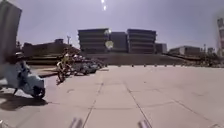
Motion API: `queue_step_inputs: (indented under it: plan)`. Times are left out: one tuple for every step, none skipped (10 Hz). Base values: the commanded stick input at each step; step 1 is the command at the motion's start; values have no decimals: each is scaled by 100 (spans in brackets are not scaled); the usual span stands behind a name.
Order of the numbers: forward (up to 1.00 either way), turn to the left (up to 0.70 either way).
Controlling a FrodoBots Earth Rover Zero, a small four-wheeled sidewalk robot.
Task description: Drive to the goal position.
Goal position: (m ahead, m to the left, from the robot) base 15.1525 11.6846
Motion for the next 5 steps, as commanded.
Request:
queue_step_inputs:
  plan:
    - [100,0]
    - [100,0]
    - [100,0]
    - [100,0]
    - [100,0]
